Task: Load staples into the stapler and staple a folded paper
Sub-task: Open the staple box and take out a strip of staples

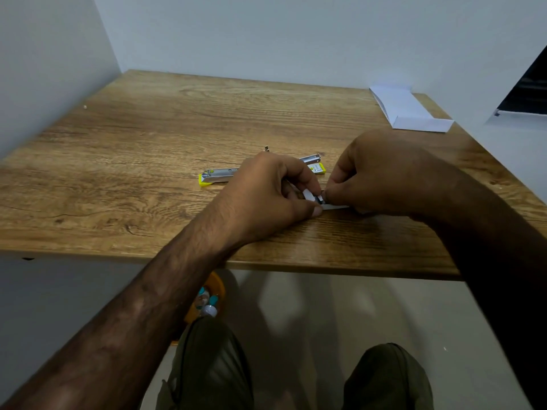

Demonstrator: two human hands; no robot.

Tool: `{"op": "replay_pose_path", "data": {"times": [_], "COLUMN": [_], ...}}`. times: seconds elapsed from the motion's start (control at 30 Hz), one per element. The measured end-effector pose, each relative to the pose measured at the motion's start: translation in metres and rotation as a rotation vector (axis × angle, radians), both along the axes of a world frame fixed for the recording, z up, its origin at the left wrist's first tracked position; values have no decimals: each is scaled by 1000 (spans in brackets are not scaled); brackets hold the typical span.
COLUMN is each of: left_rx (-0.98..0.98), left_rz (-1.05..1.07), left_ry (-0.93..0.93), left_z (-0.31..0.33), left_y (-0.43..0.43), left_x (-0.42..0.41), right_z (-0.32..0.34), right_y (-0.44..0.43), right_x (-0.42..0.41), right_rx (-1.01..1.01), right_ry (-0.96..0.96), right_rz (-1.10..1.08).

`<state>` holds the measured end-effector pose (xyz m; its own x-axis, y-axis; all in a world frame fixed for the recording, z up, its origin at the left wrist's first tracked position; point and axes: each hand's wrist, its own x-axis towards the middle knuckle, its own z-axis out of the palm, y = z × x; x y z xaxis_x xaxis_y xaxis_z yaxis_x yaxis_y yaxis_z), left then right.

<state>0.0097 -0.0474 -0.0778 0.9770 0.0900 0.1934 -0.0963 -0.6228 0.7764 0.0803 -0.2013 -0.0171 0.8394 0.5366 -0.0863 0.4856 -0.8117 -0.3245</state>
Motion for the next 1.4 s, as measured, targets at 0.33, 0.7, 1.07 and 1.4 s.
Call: {"op": "replay_pose_path", "data": {"times": [0.33, 0.7, 1.07, 1.4], "left_rx": [8, 17, 11, 22], "left_rz": [11, 24, 5, 2], "left_ry": [-15, 2, -13, -4], "left_z": [0, 1, -2, -5], "left_y": [0, -3, 1, 3], "left_x": [-1, -1, 2, 3], "right_z": [-6, -22, -26, -23], "right_y": [-11, -23, -28, -28], "right_x": [-4, 1, 3, 4], "right_rx": [77, 243, 440, 464], "right_ry": [-284, -344, -286, -178], "right_rz": [72, 276, 249, 285]}}
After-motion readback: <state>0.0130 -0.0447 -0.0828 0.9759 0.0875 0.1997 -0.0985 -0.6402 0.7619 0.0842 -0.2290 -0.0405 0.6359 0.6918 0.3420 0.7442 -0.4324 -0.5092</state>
